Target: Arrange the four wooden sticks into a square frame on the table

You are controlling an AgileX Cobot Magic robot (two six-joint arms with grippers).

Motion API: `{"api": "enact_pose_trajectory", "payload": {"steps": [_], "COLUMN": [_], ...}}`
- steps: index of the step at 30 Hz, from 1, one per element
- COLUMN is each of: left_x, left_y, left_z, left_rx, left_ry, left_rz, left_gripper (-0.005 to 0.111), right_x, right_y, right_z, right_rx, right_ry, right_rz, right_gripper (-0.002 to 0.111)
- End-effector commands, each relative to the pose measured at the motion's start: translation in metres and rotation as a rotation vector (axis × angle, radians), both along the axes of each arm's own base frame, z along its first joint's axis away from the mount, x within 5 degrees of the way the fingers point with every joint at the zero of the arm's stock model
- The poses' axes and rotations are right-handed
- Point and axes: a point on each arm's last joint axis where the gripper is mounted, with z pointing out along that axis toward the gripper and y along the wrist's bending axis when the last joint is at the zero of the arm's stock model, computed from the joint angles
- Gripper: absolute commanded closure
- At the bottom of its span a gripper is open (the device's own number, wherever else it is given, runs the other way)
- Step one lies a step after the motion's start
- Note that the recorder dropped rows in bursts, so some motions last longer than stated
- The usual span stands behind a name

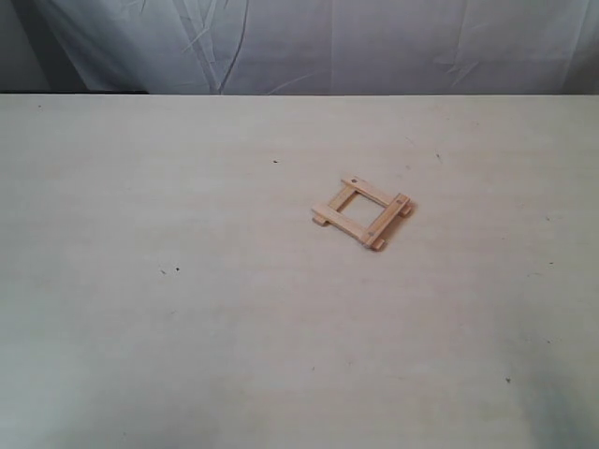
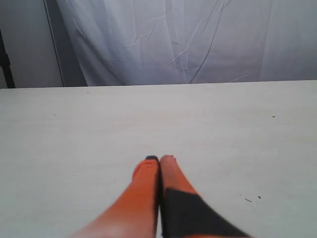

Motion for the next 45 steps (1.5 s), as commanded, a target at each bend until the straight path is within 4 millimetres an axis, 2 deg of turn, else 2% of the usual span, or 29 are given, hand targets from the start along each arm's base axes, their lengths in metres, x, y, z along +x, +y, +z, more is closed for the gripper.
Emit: {"api": "enact_pose_trajectory", "payload": {"steps": [1,11,18,45], "left_x": [-0.0003,-0.0001,0.0,0.0], "left_y": [0.0,-0.0024,-0.0032,-0.003], "left_z": [-0.0015,-0.0013,-0.0011,-0.0011], "left_rx": [-0.002,-0.065,-0.012,-0.001], "left_ry": [0.002,-0.004,-0.003,-0.003], "left_rz": [0.001,-0.017,-0.034,-0.033], "left_gripper": [0.107,0.107,0.107,0.107], "right_x": [-0.0002,-0.0002,-0.0002,-0.0002], "right_y": [-0.0004,-0.0004,-0.0004,-0.0004], "right_z": [0.0002,0.0002,0.0002,0.0002], "right_rx": [0.0,0.0,0.0,0.0], "right_ry": [-0.011,-0.011,-0.011,-0.011], "right_rz": [-0.007,-0.007,-0.007,-0.007], "right_gripper": [0.109,0.109,0.109,0.109]}}
